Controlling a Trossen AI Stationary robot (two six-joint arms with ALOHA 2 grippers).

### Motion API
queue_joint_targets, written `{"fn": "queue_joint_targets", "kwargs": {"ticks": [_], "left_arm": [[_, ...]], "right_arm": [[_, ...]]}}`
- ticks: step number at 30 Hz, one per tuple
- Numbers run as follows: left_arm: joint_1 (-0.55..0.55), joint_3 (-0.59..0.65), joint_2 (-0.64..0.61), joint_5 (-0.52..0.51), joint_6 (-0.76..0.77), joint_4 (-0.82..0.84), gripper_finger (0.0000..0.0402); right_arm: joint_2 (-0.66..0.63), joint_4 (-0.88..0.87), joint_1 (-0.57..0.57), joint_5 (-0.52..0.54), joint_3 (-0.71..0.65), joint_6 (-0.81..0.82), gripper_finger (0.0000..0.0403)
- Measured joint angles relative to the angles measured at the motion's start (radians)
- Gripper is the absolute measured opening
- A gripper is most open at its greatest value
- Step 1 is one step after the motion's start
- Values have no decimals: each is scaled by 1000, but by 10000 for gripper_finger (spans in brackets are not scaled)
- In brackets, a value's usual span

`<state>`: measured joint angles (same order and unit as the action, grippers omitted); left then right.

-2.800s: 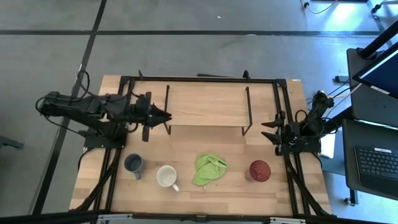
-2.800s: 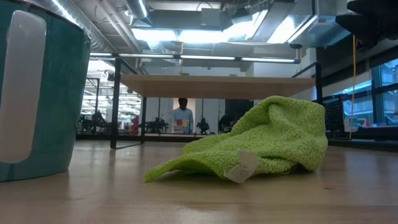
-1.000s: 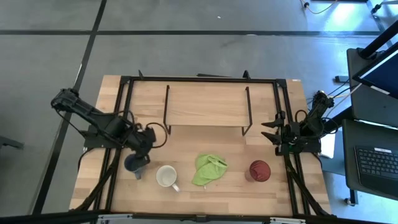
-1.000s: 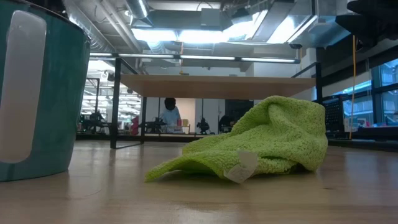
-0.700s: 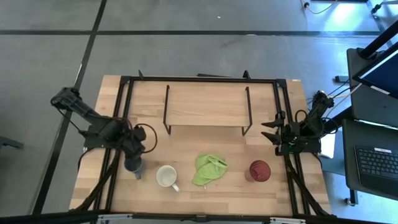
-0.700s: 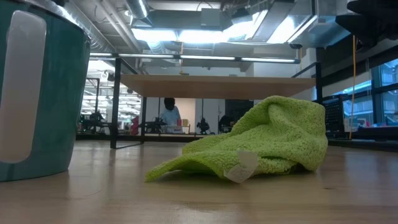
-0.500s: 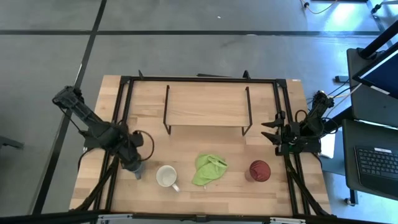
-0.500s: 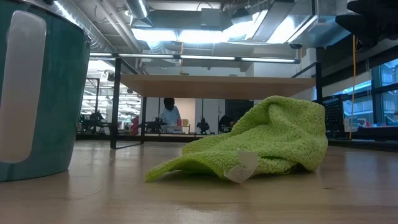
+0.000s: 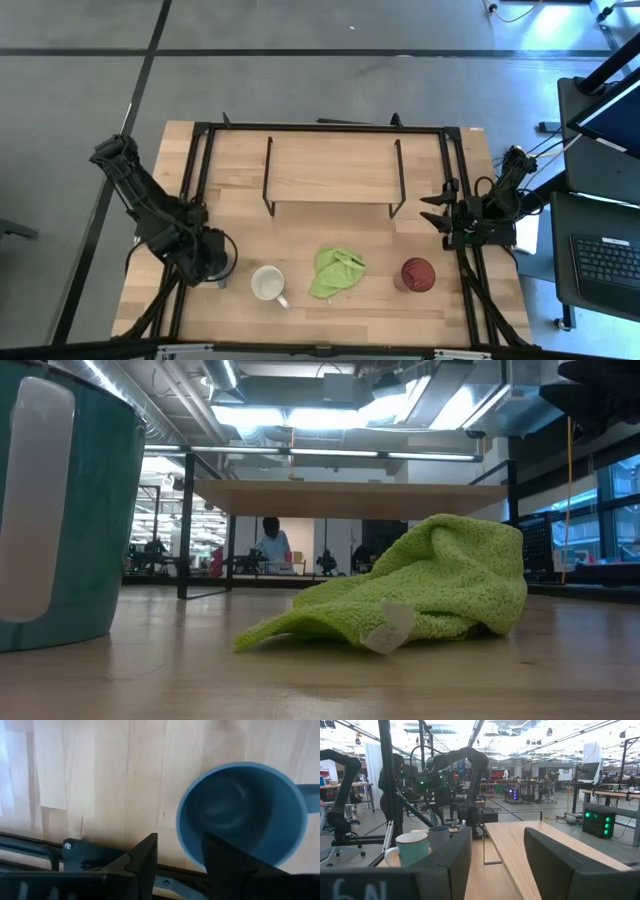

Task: Stack small to large cups/mugs on shelf
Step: Put the blue mug on the shelf

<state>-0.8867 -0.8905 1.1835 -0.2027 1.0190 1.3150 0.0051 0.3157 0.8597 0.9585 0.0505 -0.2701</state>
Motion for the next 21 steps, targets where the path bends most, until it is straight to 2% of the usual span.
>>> {"fn": "queue_joint_targets", "kwargs": {"ticks": [12,21], "left_arm": [[0,119,0,56,26,-161,147],[31,155,0,25,96,-146,141]], "right_arm": [[0,0,0,0,0,0,181],[0,0,0,0,0,0,181]]}}
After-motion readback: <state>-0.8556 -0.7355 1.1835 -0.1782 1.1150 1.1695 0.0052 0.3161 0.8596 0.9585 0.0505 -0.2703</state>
